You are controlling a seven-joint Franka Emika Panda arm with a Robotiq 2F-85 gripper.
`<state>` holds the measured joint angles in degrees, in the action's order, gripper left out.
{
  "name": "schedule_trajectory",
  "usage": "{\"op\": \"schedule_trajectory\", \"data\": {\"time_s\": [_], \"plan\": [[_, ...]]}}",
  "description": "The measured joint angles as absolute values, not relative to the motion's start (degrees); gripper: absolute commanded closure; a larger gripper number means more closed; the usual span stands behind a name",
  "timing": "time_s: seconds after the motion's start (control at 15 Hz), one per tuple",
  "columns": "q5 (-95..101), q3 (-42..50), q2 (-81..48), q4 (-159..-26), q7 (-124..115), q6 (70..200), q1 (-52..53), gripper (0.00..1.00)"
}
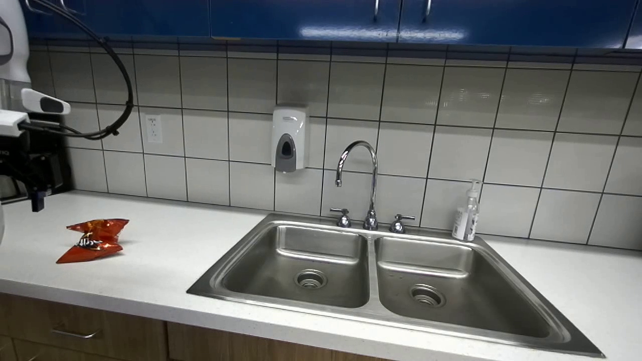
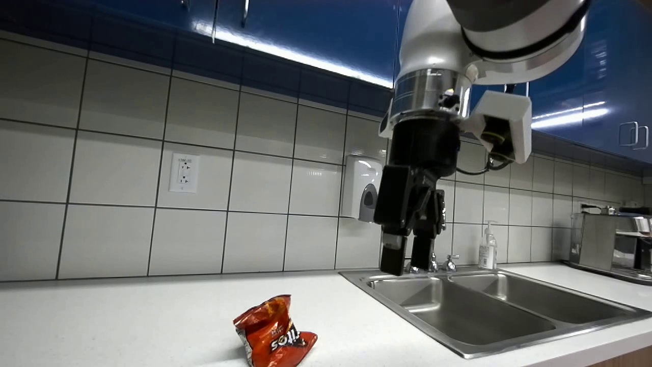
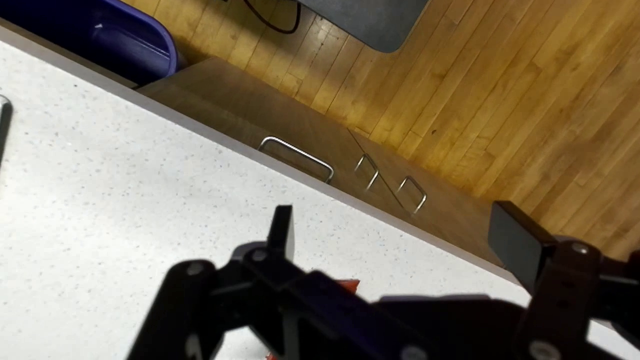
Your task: Pick up the red packet of doritos and put it in the sink
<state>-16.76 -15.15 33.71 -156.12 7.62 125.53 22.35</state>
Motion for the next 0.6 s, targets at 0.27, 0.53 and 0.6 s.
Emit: {"op": "schedule_trajectory", "data": {"time_s": [0.27, 0.53, 0.6], "plan": [[-15.9, -15.1, 28.1, -155.4, 5.5, 130.8, 21.9, 0.0], [-14.6, -15.1, 23.0, -152.6, 3.7, 133.2, 21.3, 0.0], [-14.1, -15.1, 21.8, -151.8, 3.2, 133.5, 21.1, 0.0]]}}
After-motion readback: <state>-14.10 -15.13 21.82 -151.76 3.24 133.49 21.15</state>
